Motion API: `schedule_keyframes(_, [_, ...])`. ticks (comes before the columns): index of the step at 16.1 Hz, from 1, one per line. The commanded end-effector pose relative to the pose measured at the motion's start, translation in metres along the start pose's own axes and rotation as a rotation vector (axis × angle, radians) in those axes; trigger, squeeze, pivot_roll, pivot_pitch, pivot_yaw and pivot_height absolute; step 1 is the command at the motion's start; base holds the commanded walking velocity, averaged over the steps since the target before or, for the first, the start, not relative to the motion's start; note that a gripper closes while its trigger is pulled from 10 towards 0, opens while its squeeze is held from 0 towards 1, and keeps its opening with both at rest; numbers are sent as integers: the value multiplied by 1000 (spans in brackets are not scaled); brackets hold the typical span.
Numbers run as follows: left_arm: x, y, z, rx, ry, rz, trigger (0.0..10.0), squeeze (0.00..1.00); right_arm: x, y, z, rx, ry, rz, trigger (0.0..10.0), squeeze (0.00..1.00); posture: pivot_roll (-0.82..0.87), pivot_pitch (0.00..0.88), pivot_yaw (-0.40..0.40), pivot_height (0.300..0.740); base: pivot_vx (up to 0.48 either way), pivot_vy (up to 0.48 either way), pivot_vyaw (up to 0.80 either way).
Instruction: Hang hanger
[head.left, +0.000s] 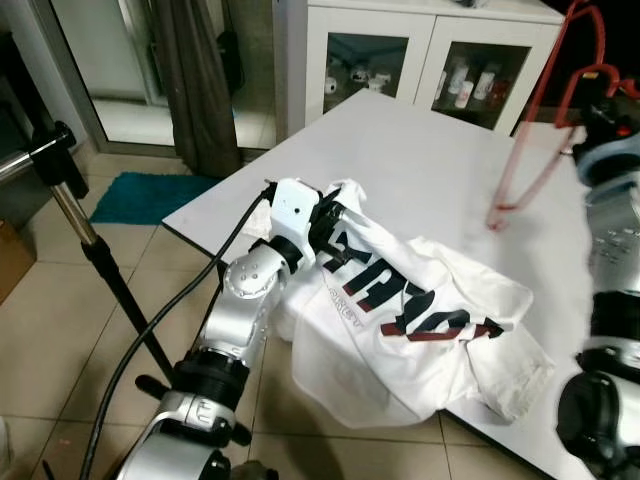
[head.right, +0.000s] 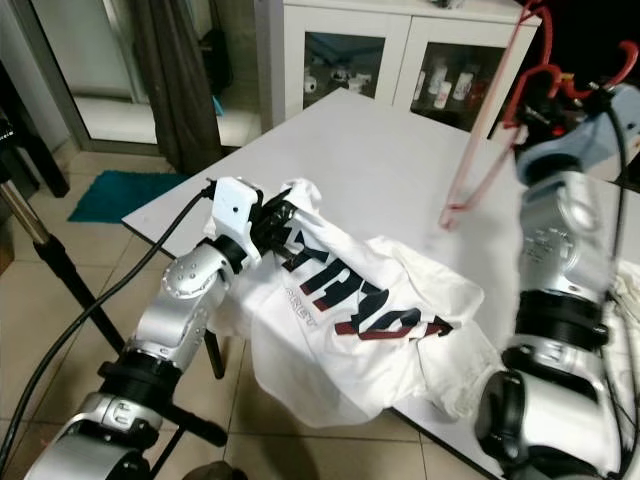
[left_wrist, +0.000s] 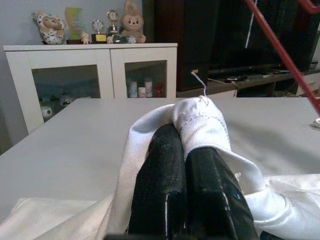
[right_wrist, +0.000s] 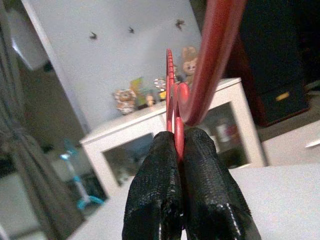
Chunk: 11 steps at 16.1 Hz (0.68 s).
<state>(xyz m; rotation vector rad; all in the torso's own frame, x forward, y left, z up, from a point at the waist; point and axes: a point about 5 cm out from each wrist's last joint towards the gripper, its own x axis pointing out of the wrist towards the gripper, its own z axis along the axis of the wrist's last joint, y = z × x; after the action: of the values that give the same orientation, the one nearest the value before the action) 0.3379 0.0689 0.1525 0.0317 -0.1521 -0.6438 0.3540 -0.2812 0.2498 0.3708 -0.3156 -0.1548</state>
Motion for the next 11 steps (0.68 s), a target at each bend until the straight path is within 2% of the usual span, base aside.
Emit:
schedule_keyframes(1, [2,-2,3,13,-10,-6,4745,0,-2,2,9,-112,-16,24,10000,0,19,0,-32,723,0,0,0])
schedule_keyframes(2, [2,-2,3,13,-9,-6,5529,0,-4,3,14,-158,-34,32,10000,0,19,0,-31,723,0,0,0])
schedule_keyframes(3, [2,-3,3,14,-6,-7,7804,0,-6,4,27,-216,-80,29,10000,0,17,0,-30,723,0,0,0])
schedule_keyframes(4, [2,-3,2,14,-5,-6,8784,0,-6,4,31,-257,-91,23,10000,0,17,0,-30,723,0,0,0])
schedule_keyframes(5, [2,-3,2,15,-2,-4,10000,0,-8,8,34,-512,-87,59,10000,0,17,0,-30,723,0,0,0])
schedule_keyframes(7, [1,-3,2,27,2,-3,10000,0,-15,9,23,-714,-51,127,10000,0,19,0,-32,723,0,0,0])
schedule_keyframes(8, [1,-3,1,30,3,-2,10000,0,-18,6,20,-739,-33,125,10000,0,19,0,-32,723,0,0,0])
schedule_keyframes(11, [0,-2,0,31,7,4,10000,0,-36,3,-1,-1007,18,217,10000,0,25,0,-35,723,0,0,0])
